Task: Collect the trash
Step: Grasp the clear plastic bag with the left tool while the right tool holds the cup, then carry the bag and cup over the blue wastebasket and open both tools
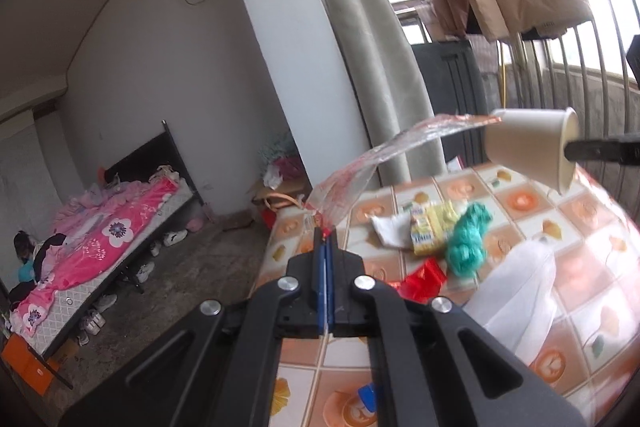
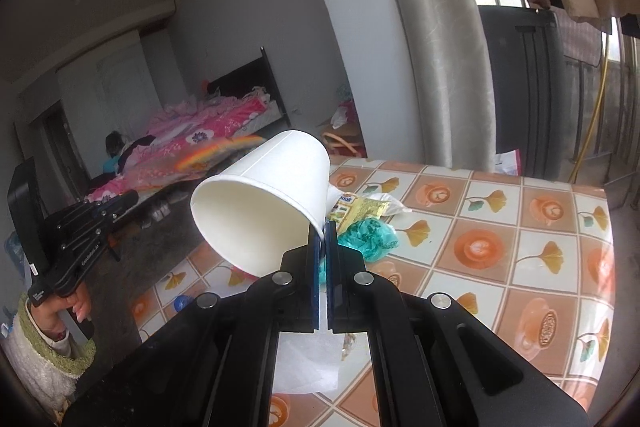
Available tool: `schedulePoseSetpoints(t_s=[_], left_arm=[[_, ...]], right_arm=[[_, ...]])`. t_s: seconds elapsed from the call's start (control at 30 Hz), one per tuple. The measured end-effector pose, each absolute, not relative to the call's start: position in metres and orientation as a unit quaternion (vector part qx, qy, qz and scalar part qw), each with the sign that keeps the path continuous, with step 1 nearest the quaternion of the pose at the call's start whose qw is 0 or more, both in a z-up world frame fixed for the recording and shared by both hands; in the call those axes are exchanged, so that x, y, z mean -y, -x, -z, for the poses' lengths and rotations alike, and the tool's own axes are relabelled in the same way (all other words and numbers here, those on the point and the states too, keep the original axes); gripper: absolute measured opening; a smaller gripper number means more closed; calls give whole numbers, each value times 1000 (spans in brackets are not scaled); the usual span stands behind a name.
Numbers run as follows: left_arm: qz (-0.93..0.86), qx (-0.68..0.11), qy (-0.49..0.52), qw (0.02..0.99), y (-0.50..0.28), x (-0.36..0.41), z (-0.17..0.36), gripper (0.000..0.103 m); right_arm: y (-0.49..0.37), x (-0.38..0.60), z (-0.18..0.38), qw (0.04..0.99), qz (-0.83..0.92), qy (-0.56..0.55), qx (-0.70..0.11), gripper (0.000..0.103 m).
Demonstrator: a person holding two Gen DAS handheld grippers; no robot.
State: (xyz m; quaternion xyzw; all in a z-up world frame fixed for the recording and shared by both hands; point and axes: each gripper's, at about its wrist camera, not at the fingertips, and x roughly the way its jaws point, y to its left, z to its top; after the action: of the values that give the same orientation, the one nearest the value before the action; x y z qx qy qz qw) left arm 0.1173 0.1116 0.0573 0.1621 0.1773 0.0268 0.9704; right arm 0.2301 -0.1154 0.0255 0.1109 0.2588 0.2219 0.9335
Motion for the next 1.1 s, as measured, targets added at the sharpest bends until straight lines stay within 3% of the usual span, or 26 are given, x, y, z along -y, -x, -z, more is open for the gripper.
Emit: schedulePoseSetpoints(t_s=[0.23,0.43,0.8,1.1], left_arm=[[26,-175,-115,978,-93,-96,-81,0],[106,-182,-104,972,-72,-40,-82,0],[317,-205,-137,916,-28,128,-62,0],[495,-278,-157,808,10,284,-26,0]], right_arm=[[-200,148,-41,944,-195,-126,-235,1],[-151,193,-44,951,-149,-141,-230,1],[-26,312,1,943,8,-208,-261,1],[68,393,69,901,148,-271,-304,1]])
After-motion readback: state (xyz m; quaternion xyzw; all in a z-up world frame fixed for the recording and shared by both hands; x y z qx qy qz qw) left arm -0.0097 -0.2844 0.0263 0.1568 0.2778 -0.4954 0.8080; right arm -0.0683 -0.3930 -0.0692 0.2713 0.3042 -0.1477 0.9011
